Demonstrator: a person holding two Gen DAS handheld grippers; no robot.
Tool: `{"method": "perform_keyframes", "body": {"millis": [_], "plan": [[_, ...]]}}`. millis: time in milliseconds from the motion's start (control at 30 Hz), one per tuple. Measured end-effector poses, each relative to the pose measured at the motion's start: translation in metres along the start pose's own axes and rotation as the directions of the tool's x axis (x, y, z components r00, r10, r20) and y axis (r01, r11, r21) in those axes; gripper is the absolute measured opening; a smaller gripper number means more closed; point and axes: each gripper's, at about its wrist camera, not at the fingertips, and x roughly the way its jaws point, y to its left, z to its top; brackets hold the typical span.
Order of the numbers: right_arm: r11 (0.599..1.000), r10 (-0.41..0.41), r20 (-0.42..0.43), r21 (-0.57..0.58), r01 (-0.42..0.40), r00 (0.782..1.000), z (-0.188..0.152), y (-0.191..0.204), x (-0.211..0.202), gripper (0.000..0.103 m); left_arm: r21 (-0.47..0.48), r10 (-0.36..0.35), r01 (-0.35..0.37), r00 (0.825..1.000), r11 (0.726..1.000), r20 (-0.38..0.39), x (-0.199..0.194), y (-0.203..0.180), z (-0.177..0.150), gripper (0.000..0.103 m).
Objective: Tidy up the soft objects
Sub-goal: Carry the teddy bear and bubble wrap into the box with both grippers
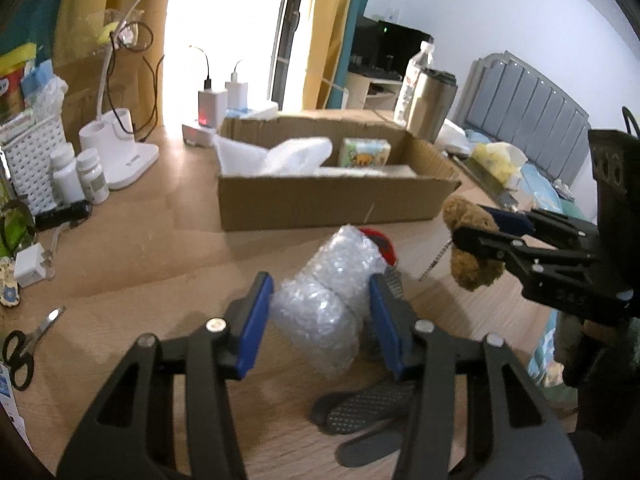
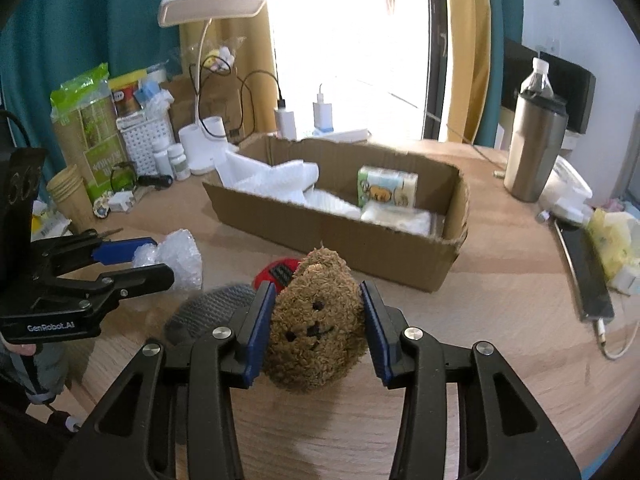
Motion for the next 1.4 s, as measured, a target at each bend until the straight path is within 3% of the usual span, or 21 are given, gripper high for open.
{"method": "perform_keyframes", "body": {"millis": [367,667,900,1400], "plan": [[1.0,0.001,0.053,0.012,-0.001,0.999,0.018,-0.017,-0.009,0.045,0.039,0.037,-0.04,0.997,0.998,0.074,-0.017,-0.012,0.03,0.05],[0.999,0.019,0.086,0.037,-0.023,0.996,0.034,-0.032,-0.002,0.045,0.033,0.063,-0.067,0.993,0.997,0.097,-0.008,-0.001,0.055,0.05],[0.999,0.03,0.095,0.041,-0.034,0.995,0.044,-0.041,0.005,0.045,0.004,0.08,-0.082,0.983,0.997,0.165,-0.005,0.011,0.077,0.05],[0.996,0.089,0.135,0.008,-0.091,0.987,0.081,-0.035,0.028,0.045,0.029,0.094,-0.1,0.981,0.995,0.172,0.029,0.017,0.104,0.051]]}}
